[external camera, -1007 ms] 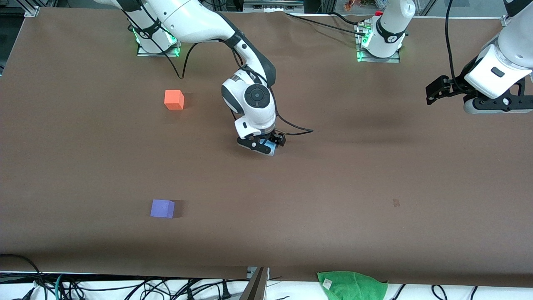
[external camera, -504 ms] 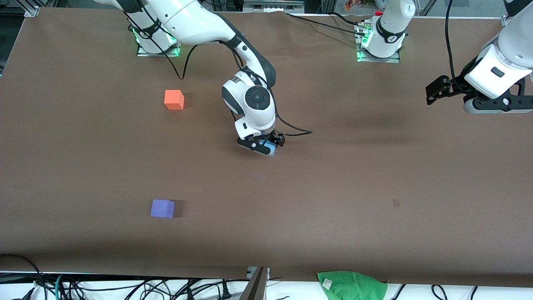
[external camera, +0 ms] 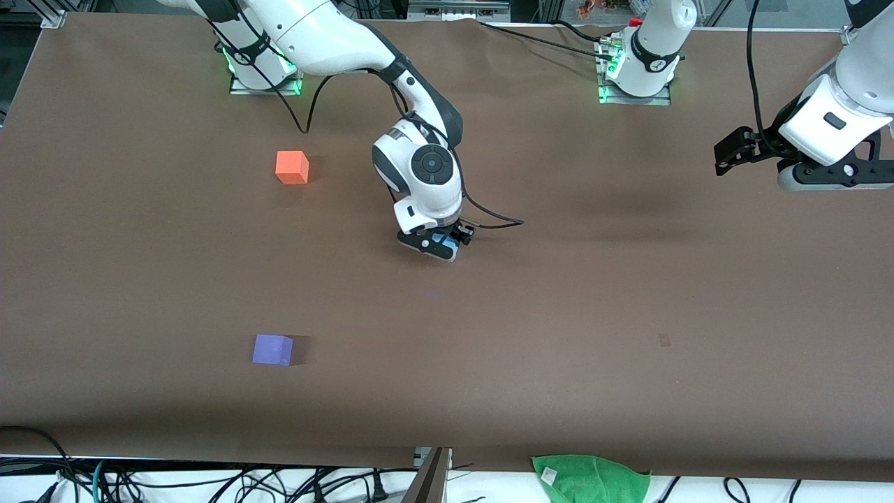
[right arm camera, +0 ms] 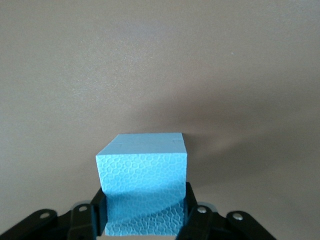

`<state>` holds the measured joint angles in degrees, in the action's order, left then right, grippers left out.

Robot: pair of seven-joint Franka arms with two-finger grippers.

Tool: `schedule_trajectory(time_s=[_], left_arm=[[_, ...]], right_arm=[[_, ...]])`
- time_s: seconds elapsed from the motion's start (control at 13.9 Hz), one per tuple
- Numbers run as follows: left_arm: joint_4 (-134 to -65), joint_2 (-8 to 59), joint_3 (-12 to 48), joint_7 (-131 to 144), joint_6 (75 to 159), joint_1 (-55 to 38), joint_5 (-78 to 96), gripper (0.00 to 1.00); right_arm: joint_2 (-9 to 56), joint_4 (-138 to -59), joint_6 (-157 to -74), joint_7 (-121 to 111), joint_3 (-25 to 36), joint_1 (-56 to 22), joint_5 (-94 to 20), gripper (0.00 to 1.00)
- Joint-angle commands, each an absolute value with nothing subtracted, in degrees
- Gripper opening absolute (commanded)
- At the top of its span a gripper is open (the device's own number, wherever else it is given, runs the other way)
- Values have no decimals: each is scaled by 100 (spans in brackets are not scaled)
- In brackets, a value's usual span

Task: Place blue block between orange and purple blocks
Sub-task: 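Close the right gripper on the light blue cube, then carry the blue cube with the right gripper toward the orange and purple cubes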

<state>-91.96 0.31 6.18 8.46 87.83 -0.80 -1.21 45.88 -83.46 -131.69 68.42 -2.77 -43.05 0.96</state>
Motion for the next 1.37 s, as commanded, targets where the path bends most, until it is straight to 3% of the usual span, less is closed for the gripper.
schedule_trajectory(time_s=[0.0, 0.29, 0.58, 0.94, 1.29], left_arm=[[-9220, -44, 606, 712, 8815, -88, -88, 100], [-9220, -44, 606, 712, 8807, -79, -88, 100], [-9220, -44, 606, 712, 8807, -88, -97, 100], [-9220, -44, 606, 712, 8807, -88, -88, 100], [-9220, -44, 606, 712, 8807, -88, -88, 100]], right_arm=[[4632, -8288, -13184, 6900, -281, -4333, 105, 43], [4360, -8279, -13078, 6392, -237, -4141, 150, 44], [3869, -8297, -12219, 5075, -237, -3614, 106, 44], [3384, -8350, -11023, 2887, -229, -2525, 88, 44], [3252, -8533, -10635, 1532, -220, -1610, 88, 44]])
